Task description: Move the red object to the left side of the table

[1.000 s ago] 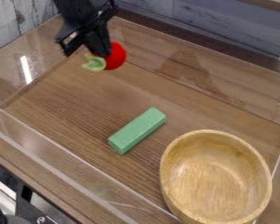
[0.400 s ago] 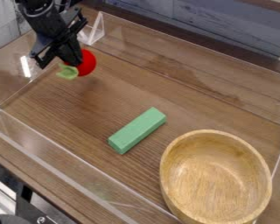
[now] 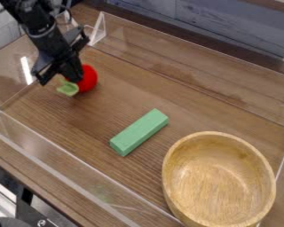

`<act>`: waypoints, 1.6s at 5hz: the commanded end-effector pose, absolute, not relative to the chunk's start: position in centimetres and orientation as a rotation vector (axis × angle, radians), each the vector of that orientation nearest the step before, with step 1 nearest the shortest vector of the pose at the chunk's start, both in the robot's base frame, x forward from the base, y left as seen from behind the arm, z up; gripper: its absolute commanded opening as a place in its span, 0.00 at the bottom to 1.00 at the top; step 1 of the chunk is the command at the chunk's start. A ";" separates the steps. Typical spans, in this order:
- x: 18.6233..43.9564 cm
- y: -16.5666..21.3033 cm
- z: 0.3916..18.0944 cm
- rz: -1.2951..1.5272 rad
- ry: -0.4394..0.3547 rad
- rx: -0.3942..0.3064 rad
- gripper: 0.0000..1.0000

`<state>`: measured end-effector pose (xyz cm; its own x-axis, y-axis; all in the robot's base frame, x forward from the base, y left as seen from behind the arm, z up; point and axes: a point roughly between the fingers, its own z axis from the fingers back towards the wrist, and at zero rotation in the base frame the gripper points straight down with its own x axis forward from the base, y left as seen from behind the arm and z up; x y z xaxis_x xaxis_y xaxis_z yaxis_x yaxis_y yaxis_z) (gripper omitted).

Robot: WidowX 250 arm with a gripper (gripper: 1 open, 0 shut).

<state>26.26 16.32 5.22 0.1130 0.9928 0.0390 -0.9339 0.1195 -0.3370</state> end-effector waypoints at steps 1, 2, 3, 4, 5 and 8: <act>26.8 16.7 7.0 1.463 -0.315 -0.261 0.00; 27.1 16.5 8.2 1.480 -0.307 -0.278 0.00; 27.7 16.2 9.0 1.507 -0.306 -0.286 0.00; 28.3 16.0 8.9 1.532 -0.314 -0.276 0.00; 28.2 16.4 8.7 1.546 -0.321 -0.266 0.00; 28.5 17.1 9.4 1.525 -0.330 -0.249 0.00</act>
